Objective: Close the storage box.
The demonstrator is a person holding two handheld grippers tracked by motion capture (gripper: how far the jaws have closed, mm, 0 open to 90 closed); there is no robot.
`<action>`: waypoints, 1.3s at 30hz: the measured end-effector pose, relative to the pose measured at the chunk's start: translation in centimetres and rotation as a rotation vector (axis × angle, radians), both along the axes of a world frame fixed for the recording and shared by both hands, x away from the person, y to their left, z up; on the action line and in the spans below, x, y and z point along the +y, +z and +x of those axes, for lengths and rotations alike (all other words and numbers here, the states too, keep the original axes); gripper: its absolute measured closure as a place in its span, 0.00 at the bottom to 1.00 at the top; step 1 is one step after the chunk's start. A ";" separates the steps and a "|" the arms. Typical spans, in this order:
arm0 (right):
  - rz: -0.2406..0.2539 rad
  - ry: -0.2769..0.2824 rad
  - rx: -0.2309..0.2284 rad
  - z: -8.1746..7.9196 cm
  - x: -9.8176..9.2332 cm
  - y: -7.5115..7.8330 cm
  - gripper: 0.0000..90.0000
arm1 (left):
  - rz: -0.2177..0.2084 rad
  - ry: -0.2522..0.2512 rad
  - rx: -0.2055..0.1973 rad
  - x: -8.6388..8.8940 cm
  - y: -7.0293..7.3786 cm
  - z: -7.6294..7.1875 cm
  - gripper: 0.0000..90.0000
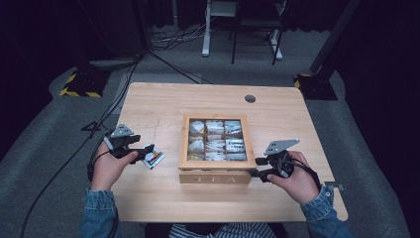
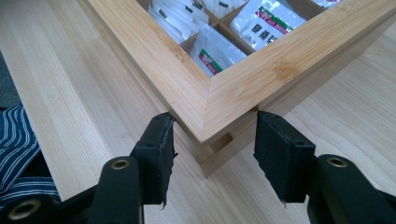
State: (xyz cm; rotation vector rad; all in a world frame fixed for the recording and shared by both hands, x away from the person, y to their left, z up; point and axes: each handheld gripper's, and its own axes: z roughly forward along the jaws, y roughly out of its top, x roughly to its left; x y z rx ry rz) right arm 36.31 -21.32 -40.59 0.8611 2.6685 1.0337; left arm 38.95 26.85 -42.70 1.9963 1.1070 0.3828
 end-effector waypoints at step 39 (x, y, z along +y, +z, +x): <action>0.141 -0.085 -0.133 2.3 -3.0 1.4 0.28 | 0.010 0.028 0.004 1.2 -0.1 -1.5 0.33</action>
